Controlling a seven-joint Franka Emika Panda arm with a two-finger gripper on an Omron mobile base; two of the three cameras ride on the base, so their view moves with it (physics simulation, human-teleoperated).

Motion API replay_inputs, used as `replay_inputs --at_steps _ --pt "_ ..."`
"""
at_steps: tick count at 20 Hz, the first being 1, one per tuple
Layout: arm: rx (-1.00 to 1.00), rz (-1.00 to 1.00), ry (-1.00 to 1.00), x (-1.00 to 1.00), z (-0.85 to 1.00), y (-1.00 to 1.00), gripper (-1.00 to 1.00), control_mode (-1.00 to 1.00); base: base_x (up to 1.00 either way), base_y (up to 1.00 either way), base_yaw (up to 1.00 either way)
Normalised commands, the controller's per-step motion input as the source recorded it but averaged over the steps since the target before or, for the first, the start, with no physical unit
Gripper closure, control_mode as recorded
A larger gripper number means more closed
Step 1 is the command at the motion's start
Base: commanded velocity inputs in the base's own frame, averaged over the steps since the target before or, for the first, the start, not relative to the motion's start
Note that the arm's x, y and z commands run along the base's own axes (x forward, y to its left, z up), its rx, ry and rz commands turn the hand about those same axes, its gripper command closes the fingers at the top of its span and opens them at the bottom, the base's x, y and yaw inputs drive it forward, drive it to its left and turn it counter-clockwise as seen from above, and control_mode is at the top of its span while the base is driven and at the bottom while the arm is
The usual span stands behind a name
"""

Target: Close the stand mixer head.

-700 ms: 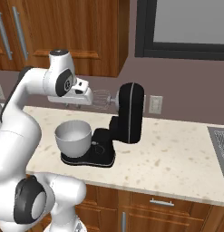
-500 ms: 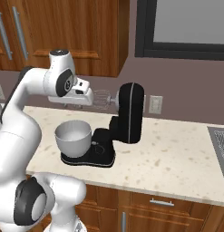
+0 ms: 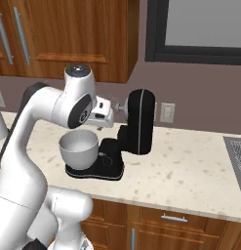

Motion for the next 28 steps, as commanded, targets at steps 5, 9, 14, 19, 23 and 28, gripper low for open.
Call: replay_inputs --at_steps 5,9,14,19,23,28 --pt "0.11 0.09 -0.16 -0.48 0.09 -0.84 -1.00 -1.00 0.00 0.00 0.00" --pt "0.09 0.21 -0.14 -0.07 0.27 -0.88 -1.00 -1.00 0.00 0.00 0.00" --pt "0.05 0.31 -0.16 0.00 0.37 -0.85 -1.00 -1.00 0.00 0.00 0.00" --pt "0.03 0.34 -0.21 0.00 0.29 -0.78 -1.00 -1.00 0.00 0.00 0.00" --pt "0.00 0.27 -0.31 0.01 0.07 -0.59 -1.00 -1.00 0.00 0.00 0.00" --pt "0.01 0.20 -0.30 0.35 0.00 -0.43 -1.00 -1.00 0.00 0.00 0.00"
